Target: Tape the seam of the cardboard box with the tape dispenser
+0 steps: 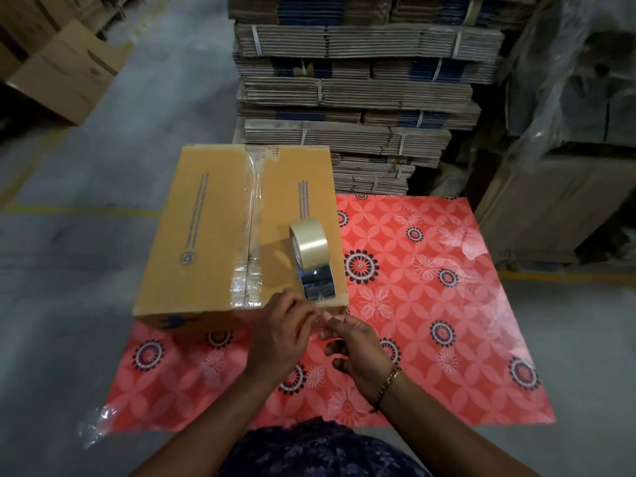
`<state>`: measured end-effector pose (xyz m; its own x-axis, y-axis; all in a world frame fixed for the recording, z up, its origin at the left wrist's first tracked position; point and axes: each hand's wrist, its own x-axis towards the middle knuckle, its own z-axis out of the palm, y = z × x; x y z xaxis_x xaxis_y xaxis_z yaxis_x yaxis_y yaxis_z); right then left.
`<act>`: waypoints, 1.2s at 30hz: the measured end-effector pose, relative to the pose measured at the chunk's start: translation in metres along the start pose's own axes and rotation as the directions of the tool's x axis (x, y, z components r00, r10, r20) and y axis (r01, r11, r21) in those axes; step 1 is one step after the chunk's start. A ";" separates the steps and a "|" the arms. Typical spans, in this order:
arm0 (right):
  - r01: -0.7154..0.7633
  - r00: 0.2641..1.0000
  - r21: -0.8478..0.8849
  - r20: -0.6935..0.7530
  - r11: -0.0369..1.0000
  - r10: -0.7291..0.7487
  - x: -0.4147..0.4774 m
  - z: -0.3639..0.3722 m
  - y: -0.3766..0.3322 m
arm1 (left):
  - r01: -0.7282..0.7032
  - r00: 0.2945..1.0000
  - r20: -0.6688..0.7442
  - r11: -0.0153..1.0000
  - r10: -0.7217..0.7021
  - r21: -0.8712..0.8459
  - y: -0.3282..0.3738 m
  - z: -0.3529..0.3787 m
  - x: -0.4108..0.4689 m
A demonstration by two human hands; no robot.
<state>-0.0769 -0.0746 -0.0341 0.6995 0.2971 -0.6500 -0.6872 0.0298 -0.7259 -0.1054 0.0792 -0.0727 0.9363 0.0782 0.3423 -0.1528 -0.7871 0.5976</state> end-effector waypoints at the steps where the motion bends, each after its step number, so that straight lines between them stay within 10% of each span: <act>1: -0.007 1.000 -0.011 0.017 1.000 0.007 -0.001 -0.001 -0.001 | 0.003 1.000 -0.002 1.000 -0.003 -0.006 0.001 0.000 0.001; 7: 0.138 0.988 -0.264 0.107 0.955 -0.113 -0.003 -0.022 0.008 | 0.094 0.995 -0.012 0.991 -0.095 -0.095 0.000 0.002 -0.002; 12: 0.468 0.810 -0.675 0.068 0.571 -0.583 0.014 -0.048 0.012 | 0.147 0.989 -0.004 0.979 -0.149 -0.141 0.000 0.003 -0.003; 18: 0.588 0.685 -0.775 0.323 0.233 -0.653 0.030 -0.050 -0.008 | 0.165 0.986 -0.004 0.972 -0.168 -0.170 0.005 0.000 -0.001; 36: 0.665 0.652 -0.736 0.490 0.126 -0.578 0.046 -0.055 -0.027 | 0.247 0.969 0.048 0.945 -0.242 -0.215 0.006 -0.003 0.003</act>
<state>-0.0156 -0.1147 -0.0570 0.7572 0.6445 0.1060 0.5233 -0.5014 -0.6890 -0.1044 0.0770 -0.0658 0.9596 0.2367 0.1521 0.0187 -0.5932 0.8049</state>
